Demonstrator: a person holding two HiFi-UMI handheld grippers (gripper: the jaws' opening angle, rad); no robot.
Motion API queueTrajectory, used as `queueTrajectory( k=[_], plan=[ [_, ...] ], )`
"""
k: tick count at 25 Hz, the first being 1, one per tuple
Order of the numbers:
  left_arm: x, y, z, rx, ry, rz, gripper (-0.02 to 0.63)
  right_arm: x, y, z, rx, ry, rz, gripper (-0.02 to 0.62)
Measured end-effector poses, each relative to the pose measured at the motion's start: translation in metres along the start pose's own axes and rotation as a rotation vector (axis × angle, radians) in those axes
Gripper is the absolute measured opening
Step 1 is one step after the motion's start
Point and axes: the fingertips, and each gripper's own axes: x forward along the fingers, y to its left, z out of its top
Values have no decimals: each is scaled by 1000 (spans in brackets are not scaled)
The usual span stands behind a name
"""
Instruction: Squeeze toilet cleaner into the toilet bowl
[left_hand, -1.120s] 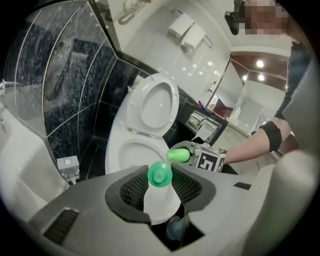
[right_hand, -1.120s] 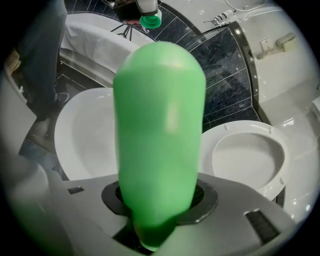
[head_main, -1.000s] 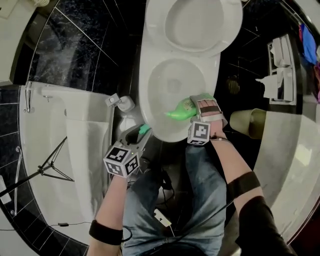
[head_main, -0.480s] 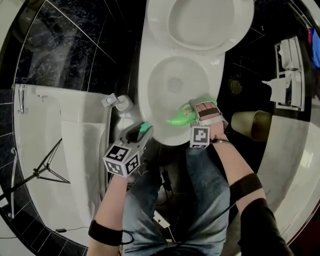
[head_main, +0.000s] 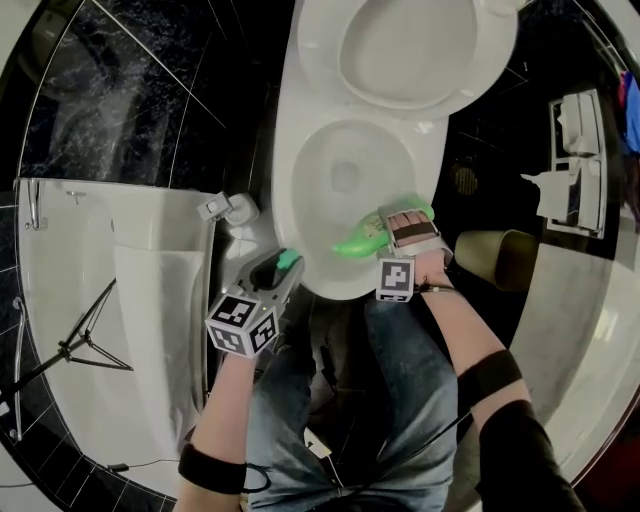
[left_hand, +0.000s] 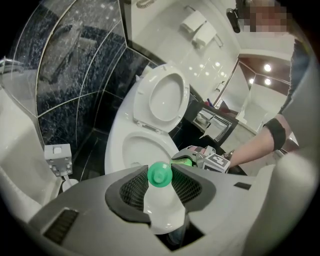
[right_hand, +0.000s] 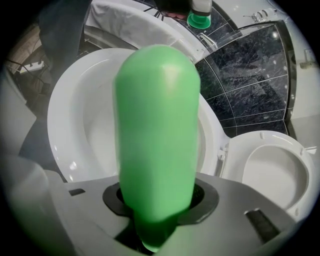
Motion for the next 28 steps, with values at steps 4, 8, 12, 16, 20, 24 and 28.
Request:
queueTrajectory(
  k=[4,8,12,16,20,24,28],
  plan=[
    [0,2,3,-3,3,-5,150,2,2,0,-4,8,31,184],
    [2,6,5,-8,5,-4,150,6,1,0,-22,19,47,183],
    [5,8,8,-13,4,-5,150,7,2,2,-52,19,65,181],
    [8,8,10,-24,-1,-3,150,6,2,0,-94,38,81,181],
    [10,5,13,-36,-8,-6,150,4,2,-6,-138,70,123,180],
    [10,4,15,-41,-9,-7,150,6,2,-4,-122,62,134,181],
    [8,5,17,-43,-8,-4,150,5,6,-2,-112,44,151,181]
  ],
)
